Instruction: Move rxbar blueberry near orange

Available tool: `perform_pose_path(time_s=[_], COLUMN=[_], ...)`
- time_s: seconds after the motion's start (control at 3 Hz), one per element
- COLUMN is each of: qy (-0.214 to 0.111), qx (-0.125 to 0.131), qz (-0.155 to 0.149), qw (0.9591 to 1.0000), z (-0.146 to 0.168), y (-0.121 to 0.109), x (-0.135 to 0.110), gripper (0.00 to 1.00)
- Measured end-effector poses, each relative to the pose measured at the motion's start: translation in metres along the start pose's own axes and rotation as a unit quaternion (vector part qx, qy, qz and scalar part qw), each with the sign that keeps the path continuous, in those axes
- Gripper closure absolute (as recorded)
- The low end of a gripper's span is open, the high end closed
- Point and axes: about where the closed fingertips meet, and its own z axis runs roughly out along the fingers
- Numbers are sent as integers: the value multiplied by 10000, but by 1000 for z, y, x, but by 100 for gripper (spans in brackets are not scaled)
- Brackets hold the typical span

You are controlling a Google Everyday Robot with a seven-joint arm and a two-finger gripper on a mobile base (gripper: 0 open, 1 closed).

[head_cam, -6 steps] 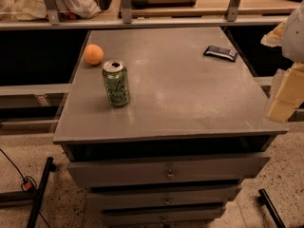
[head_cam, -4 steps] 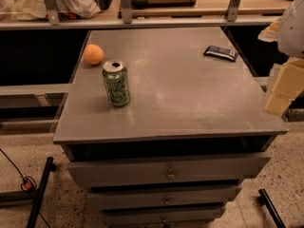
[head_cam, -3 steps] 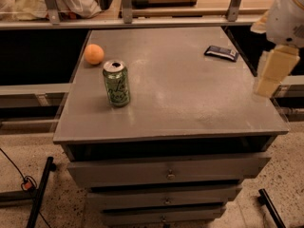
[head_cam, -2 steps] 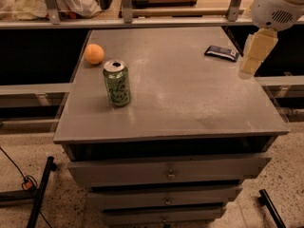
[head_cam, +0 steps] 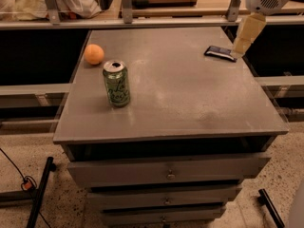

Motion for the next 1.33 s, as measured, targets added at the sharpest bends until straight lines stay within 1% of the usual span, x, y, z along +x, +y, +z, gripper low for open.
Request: perform_pose_path(time_s=[0.33,0.67,1.0,1.33], qy=[-3,101,93,-10], qx=[2,117,343,490], qz=[-4,27,203,381], qw=[10000,9999,9992,9981], z=[-1,6,28,48], y=[0,-11,-39,-61], x=[0,5,14,17], gripper=[0,0,0,0])
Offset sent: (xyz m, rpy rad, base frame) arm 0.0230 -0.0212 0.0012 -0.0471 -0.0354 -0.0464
